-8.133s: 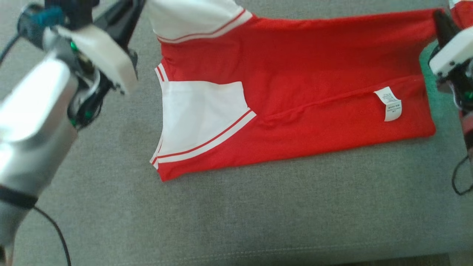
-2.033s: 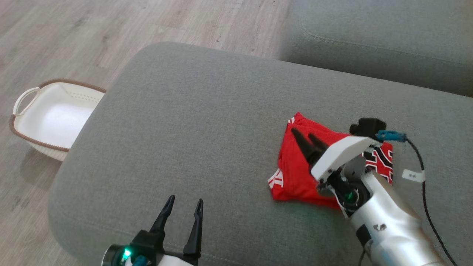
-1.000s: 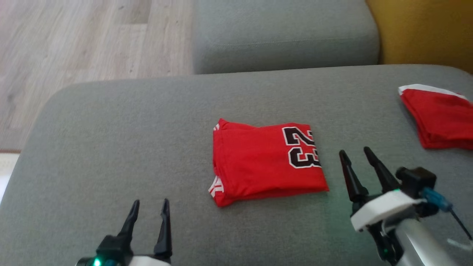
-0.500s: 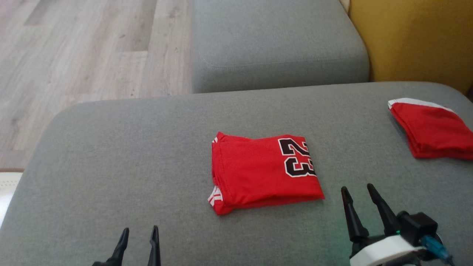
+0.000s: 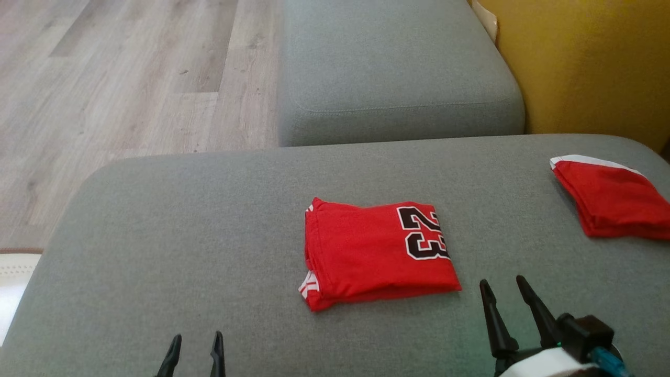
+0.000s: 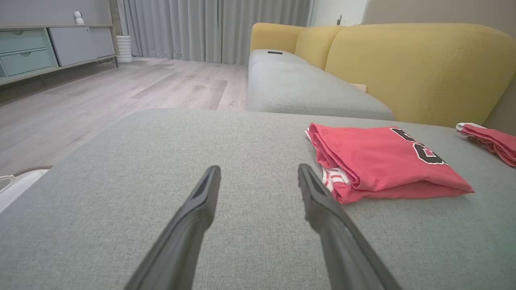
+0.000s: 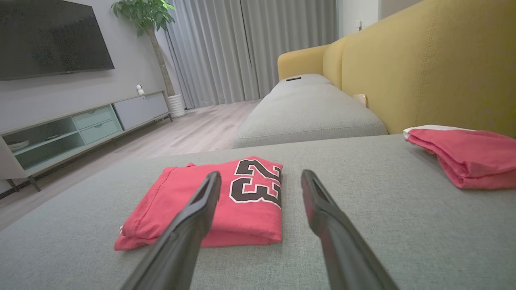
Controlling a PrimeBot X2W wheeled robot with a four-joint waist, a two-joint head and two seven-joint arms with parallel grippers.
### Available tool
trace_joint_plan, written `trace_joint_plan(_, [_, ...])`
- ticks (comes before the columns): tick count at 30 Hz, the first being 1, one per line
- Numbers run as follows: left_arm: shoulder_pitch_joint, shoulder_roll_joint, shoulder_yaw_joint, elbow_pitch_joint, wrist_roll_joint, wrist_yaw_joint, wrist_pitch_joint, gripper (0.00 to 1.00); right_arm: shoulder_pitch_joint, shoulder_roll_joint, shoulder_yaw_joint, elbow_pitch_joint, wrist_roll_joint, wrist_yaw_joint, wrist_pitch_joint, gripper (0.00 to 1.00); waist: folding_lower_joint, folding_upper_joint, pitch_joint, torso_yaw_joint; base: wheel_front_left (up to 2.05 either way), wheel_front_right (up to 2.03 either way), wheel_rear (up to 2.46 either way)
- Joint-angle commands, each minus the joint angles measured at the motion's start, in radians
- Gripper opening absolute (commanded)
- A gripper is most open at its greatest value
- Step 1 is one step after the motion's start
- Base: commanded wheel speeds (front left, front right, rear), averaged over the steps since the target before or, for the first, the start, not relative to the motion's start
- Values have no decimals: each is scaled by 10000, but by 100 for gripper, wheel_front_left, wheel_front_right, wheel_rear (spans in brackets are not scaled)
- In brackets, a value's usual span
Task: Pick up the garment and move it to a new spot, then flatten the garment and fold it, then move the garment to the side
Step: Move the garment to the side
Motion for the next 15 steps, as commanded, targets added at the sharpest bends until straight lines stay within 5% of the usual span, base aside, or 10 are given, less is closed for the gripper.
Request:
trace_joint_plan(1, [-371,-82,373,-367,12,4,-122,100,-281,-10,184,-266,-112,67,-110,100,0,0,-3,1,0,0,0])
trace_joint_plan(15, [-393,-82,356,-310,7,-45,-122,100,-296,78,222,-197,-60,67,-110,100,0,0,91,163,0,0,0])
